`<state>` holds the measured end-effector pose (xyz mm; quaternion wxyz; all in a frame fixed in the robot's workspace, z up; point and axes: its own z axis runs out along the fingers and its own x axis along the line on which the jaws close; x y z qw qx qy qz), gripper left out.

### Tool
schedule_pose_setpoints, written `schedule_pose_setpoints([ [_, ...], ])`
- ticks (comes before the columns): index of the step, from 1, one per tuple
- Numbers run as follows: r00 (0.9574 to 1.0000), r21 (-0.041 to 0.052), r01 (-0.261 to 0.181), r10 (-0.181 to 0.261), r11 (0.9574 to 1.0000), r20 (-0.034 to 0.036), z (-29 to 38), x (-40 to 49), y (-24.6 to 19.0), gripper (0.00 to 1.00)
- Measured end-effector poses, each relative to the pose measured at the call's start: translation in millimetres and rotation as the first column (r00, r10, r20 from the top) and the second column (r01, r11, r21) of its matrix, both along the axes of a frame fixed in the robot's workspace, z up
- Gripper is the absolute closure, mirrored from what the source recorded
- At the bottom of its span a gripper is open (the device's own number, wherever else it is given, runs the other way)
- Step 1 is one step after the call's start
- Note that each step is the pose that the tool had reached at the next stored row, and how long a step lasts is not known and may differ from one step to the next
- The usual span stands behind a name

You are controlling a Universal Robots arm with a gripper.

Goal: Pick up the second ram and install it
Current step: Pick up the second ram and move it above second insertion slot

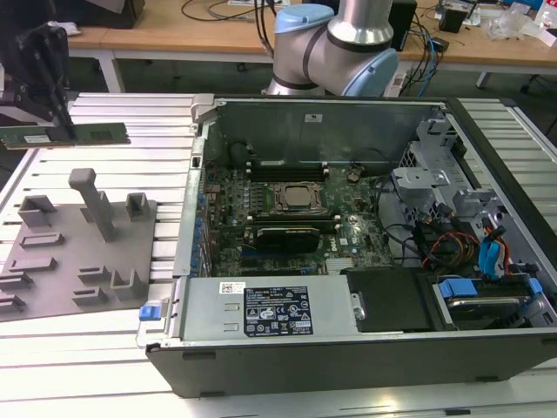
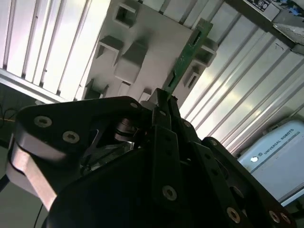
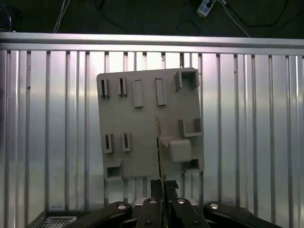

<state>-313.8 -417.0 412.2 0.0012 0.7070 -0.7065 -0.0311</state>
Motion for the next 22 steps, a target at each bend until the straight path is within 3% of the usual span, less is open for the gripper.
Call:
schedule_pose_setpoints([
  [1, 1.0, 0.0, 0.0, 0.0, 1.0, 0.0, 0.0, 9.7, 0.7, 0.86],
  [3, 1.0, 0.0, 0.0, 0.0, 1.0, 0.0, 0.0, 18.6, 1.2, 0.86],
  [12, 1.0, 0.0, 0.0, 0.0, 1.0, 0.0, 0.0, 44.6, 1.8, 0.86],
  [15, 1.0, -0.0001, 0.0, 0.0, 1.0, -0.0002, 0.0, 58.4, 2.5, 0.86],
  [20, 1.0, 0.0, 0.0, 0.0, 1.0, -0.001, -1.9, 74.0, 5.4, 0.86],
  [22, 1.0, 0.0, 0.0, 0.0, 1.0, -0.0013, -3.4, 80.2, 9.7, 0.86],
])
